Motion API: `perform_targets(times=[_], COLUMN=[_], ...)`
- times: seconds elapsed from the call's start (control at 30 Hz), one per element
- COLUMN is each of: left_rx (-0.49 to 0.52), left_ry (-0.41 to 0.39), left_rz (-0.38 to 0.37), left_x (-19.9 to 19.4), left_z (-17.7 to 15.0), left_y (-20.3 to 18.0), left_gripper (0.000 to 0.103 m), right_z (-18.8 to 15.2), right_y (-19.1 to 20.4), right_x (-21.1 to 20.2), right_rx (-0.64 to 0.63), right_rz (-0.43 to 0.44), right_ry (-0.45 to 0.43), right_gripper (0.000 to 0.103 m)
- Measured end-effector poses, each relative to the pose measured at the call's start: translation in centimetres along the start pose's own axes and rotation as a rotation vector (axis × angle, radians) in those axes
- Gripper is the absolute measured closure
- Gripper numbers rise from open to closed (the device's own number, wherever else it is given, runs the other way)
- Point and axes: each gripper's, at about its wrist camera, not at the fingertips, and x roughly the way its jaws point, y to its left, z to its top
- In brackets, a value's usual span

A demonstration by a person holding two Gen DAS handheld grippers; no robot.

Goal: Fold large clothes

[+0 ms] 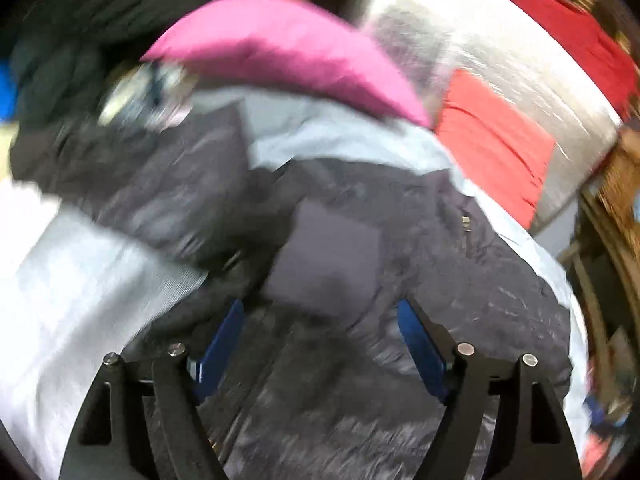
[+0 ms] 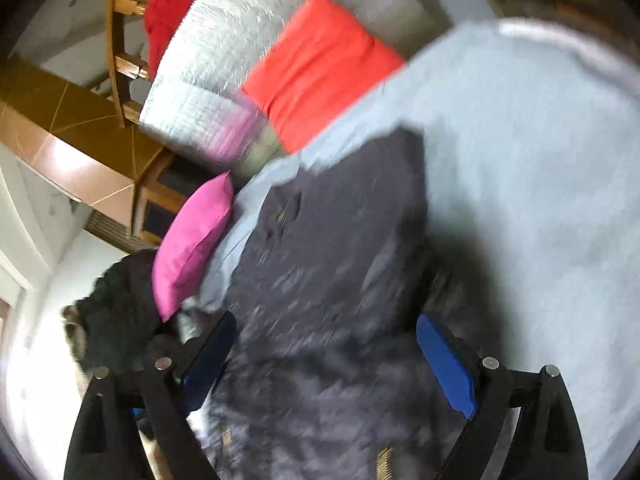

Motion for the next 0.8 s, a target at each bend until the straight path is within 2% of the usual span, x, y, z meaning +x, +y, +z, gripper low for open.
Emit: perform_targets(times=[0.13, 0.27, 0.33, 0.37, 0.4, 0.47, 0.53, 0.57, 0.6, 0.63, 0.67, 0.73, 0.77, 0.8], left_rx=[0.183, 0.241, 0.297, 0.314, 0.318, 0.323, 0.331, 0.335, 0.334, 0.332, 0.332, 0.332, 0.332, 0.332], left_ry=[-0.009, 0.096, 0.041, 0.036, 0.035, 0.038, 0.038, 0.036, 0.035, 0.036, 0.037, 0.036, 0.035, 0.035], left_rz=[-0.069, 0.016, 0.015, 0.011, 0.008, 0.006, 0.005, 0.006, 0.005, 0.002, 0.002, 0.003, 0.002, 0.002], left_x=[3.3, 7.9, 8.2, 8.4, 8.3, 8.3, 8.7, 8.6, 8.6, 8.5, 8.5, 9.1, 9.0, 9.1], left_z=[-0.2, -1.4, -2.1, -2.5, -2.6, -2.8, -2.8, -3.0, -3.1, -3.1, -3.2, -3.2, -3.2, -3.2], left_y=[-4.8, -4.7, -4.6, -4.7, -4.6, -4.6, -4.8, -4.8, -4.9, -4.9, -4.8, -5.2, -5.2, -5.2], left_gripper=[0.023, 0.023, 0.018, 0.016, 0.014, 0.011, 0.008, 0.008, 0.008, 0.008, 0.008, 0.008, 0.008, 0.008], right_z=[4.2, 6.2, 6.8, 6.9, 7.2, 7.4, 7.1, 6.6, 6.2, 6.0, 6.0, 6.2, 6.2, 6.0], right_y=[-1.9, -3.3, -4.0, -3.8, -3.7, -2.0, -1.9, -2.9, -3.7, -3.6, -3.2, -2.3, -2.0, -1.5], right_x=[4.5, 9.0, 10.5, 11.4, 12.0, 11.4, 11.4, 12.7, 13.1, 12.9, 12.4, 11.2, 10.4, 9.1], right_rx=[-0.007, 0.003, -0.005, -0.010, -0.016, -0.090, -0.142, -0.127, -0.119, -0.133, -0.134, -0.129, -0.131, -0.134], right_rz=[-0.106, -0.131, -0.131, -0.133, -0.131, -0.157, -0.212, -0.270, -0.281, -0.281, -0.283, -0.314, -0.323, -0.320], right_ry=[0.024, 0.082, 0.106, 0.119, 0.132, 0.076, 0.043, 0.082, 0.101, 0.083, 0.067, 0.039, 0.026, 0.000], right_gripper=[0.010, 0.023, 0.038, 0.072, 0.081, 0.086, 0.086, 0.086, 0.086, 0.086, 0.081, 0.069, 0.052, 0.029])
